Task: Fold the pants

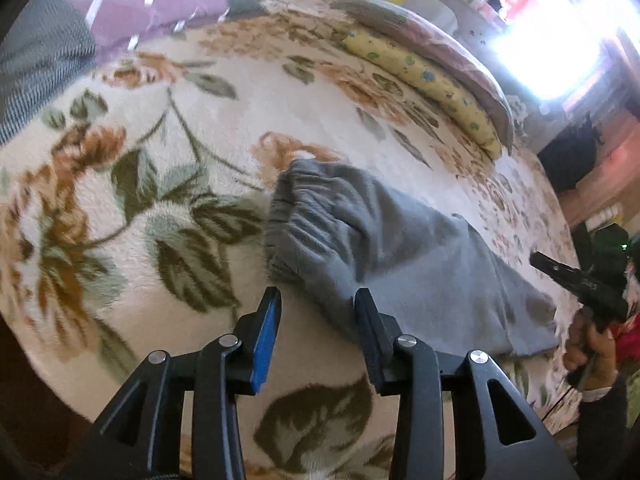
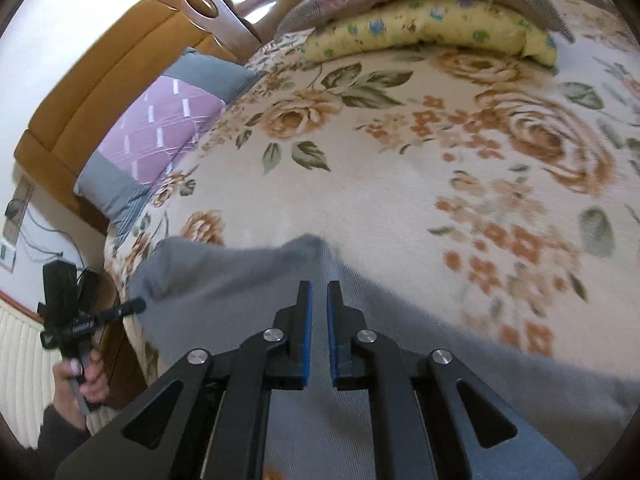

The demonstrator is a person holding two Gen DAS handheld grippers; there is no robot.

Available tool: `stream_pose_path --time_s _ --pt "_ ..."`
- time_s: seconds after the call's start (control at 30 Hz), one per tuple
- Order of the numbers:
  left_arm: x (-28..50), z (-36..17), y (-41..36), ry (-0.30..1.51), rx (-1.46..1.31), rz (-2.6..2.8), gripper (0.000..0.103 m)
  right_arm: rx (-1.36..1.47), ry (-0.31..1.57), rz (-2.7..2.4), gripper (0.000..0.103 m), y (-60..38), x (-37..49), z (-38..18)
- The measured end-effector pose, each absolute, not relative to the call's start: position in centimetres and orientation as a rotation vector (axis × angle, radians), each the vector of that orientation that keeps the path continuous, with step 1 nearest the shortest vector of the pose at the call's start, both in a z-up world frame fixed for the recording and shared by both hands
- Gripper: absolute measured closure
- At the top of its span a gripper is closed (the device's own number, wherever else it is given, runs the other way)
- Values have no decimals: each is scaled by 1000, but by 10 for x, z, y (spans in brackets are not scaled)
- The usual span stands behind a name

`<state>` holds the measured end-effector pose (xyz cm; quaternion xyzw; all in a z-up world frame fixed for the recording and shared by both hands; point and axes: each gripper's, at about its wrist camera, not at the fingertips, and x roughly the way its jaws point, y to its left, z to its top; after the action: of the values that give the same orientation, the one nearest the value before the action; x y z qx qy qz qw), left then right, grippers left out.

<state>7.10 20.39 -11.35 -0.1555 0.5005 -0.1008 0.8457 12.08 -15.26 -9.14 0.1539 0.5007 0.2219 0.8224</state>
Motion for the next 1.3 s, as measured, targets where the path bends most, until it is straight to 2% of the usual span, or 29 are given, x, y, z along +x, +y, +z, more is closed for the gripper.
stream_pose_path --time_s 0.1,0.23,0.33,0.63,0.87,1.03,1.07,1.17,1.3 --pt "64 -95 188 1026 -275 -235 62 324 1071 442 95 -174 94 -86" --pt "59 -72 155 976 -236 -321 52 304 1091 369 95 -202 59 -89" --pt "57 -64 116 964 -153 -427 50 328 1103 306 95 -228 34 -94" --pt "52 -86 17 1013 93 -642 49 365 1109 120 94 -290 -16 -104" --pt "50 -99 -6 1050 194 -707 47 446 1106 73 93 -314 -26 -109" --pt "53 -103 -14 1053 240 -741 44 400 1085 38 93 -310 -26 -101" --pt "54 -103 -15 1055 245 -748 44 374 1074 13 88 -309 -27 -98" --pt "56 -110 -22 1068 273 -764 44 309 1076 -51 50 -310 -25 -97" --pt "59 -123 -28 1091 291 -757 44 333 1089 -25 49 -314 -21 -106"
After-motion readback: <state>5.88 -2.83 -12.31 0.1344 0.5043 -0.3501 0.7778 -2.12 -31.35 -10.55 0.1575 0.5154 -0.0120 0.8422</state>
